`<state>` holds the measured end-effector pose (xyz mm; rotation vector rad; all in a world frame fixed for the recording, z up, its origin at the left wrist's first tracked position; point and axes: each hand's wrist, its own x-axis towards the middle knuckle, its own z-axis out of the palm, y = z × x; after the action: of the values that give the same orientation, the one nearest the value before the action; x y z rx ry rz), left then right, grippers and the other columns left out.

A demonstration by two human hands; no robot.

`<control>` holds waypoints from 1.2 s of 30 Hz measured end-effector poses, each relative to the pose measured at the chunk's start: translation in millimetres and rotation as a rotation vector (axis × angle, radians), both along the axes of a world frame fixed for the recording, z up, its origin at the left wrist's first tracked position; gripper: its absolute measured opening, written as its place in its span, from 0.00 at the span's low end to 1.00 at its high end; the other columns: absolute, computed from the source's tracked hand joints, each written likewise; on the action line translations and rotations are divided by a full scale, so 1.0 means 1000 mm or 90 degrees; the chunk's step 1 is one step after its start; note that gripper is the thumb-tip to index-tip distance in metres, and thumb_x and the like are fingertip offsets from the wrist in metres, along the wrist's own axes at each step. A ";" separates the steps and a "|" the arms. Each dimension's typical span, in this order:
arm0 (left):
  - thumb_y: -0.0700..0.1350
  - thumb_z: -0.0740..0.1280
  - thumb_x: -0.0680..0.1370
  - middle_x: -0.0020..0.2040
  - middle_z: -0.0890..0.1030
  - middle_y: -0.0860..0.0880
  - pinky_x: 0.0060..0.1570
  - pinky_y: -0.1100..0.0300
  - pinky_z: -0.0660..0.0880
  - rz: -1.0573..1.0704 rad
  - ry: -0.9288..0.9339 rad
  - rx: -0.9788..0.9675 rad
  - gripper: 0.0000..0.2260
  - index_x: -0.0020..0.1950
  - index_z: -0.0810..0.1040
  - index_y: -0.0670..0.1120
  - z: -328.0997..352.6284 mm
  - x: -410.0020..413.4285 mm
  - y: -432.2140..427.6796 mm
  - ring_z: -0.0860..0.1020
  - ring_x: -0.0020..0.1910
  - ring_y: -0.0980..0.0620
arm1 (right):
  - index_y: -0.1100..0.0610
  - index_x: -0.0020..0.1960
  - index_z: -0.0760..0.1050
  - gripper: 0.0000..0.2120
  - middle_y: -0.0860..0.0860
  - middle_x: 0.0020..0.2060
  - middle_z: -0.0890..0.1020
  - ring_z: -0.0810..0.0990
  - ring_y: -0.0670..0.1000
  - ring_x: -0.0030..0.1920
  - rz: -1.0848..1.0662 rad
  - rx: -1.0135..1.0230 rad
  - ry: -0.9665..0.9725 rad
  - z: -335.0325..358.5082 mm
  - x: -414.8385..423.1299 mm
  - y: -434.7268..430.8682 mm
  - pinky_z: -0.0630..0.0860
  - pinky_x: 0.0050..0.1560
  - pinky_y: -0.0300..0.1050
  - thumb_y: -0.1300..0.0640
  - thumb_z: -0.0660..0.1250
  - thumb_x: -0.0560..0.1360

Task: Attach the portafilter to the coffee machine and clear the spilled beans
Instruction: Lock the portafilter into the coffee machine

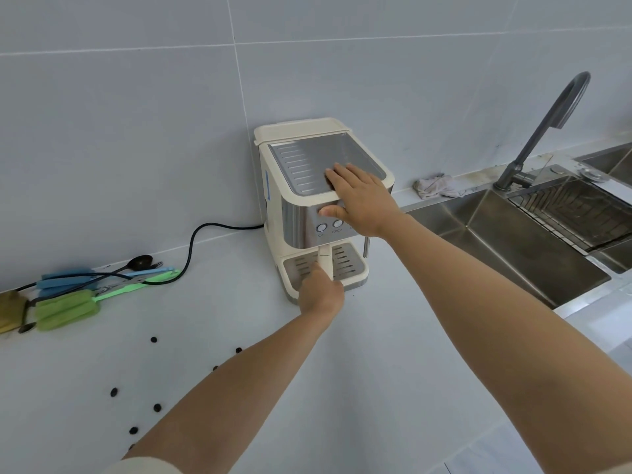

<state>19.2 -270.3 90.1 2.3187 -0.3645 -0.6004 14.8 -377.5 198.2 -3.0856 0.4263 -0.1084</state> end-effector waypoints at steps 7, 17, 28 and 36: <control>0.40 0.58 0.77 0.65 0.75 0.40 0.57 0.49 0.73 0.043 0.010 0.013 0.25 0.73 0.56 0.39 -0.001 -0.015 -0.019 0.75 0.62 0.40 | 0.57 0.75 0.48 0.34 0.54 0.76 0.52 0.49 0.56 0.76 0.005 -0.012 0.001 -0.002 0.001 -0.002 0.49 0.75 0.51 0.41 0.52 0.77; 0.39 0.58 0.78 0.67 0.73 0.40 0.59 0.50 0.71 0.056 0.015 0.023 0.27 0.75 0.53 0.38 0.006 -0.025 -0.023 0.73 0.64 0.40 | 0.57 0.75 0.47 0.34 0.54 0.76 0.52 0.48 0.55 0.76 0.008 -0.015 0.001 -0.003 0.001 -0.003 0.49 0.75 0.52 0.40 0.52 0.77; 0.46 0.54 0.81 0.67 0.70 0.38 0.57 0.50 0.71 -0.080 0.000 0.028 0.24 0.72 0.54 0.36 0.009 -0.017 -0.005 0.71 0.64 0.39 | 0.61 0.75 0.42 0.35 0.56 0.77 0.47 0.44 0.55 0.76 -0.015 0.005 0.019 0.001 -0.004 0.005 0.45 0.76 0.51 0.42 0.51 0.78; 0.53 0.49 0.81 0.75 0.60 0.43 0.70 0.44 0.59 -0.251 -0.159 0.169 0.26 0.77 0.48 0.46 0.009 0.010 0.065 0.62 0.72 0.42 | 0.62 0.75 0.40 0.29 0.57 0.76 0.45 0.41 0.55 0.76 -0.047 0.023 -0.044 -0.018 -0.014 0.047 0.40 0.75 0.50 0.50 0.47 0.82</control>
<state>28.8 -205.3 99.2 2.6039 -0.9249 -0.5721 0.5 -330.9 180.7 -3.0202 0.5327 -0.2065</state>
